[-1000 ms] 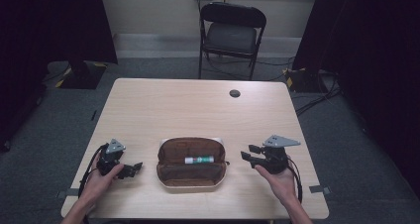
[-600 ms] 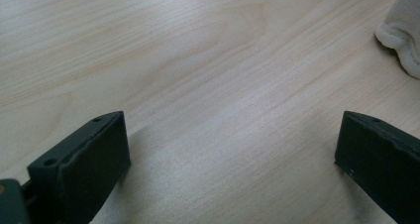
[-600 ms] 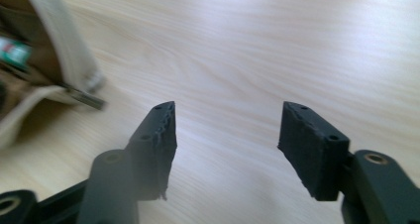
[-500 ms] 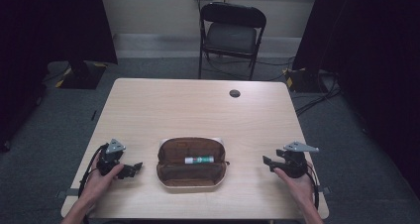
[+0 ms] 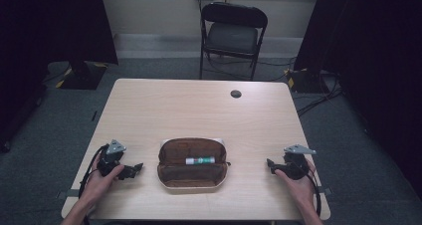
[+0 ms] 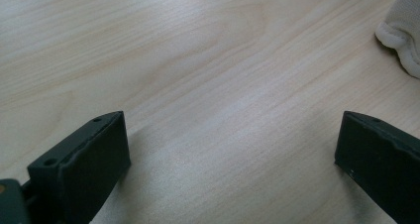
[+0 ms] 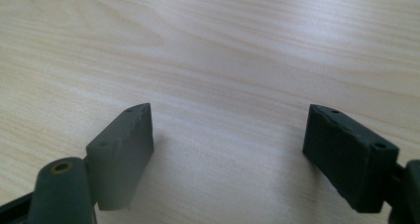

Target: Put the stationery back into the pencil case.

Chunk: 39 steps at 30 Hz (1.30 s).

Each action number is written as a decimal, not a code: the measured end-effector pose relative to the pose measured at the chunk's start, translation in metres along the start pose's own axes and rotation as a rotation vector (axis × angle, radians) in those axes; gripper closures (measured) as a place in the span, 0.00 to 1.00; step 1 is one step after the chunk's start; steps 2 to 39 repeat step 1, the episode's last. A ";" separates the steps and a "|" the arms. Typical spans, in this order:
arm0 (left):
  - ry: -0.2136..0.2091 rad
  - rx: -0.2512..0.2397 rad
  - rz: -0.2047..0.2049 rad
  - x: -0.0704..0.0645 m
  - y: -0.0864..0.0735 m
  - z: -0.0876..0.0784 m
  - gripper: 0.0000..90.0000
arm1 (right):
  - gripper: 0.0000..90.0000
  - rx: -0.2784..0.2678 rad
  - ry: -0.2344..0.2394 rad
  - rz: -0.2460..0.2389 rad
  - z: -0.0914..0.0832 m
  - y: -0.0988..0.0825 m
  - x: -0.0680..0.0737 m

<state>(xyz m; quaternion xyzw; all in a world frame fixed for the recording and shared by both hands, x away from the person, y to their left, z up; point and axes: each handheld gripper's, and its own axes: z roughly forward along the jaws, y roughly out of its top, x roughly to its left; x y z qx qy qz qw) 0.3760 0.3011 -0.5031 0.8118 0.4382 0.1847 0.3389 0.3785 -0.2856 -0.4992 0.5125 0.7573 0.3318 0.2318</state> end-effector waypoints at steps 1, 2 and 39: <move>0.000 0.000 0.001 0.000 0.000 0.000 0.00 | 0.21 -0.004 0.000 0.001 0.000 0.000 0.000; 0.000 0.000 0.001 0.000 0.000 0.000 0.00 | 0.21 -0.004 0.000 0.001 0.000 0.000 0.000; 0.000 0.000 0.001 0.000 0.000 0.000 0.00 | 0.21 -0.004 0.000 0.001 0.000 0.000 0.000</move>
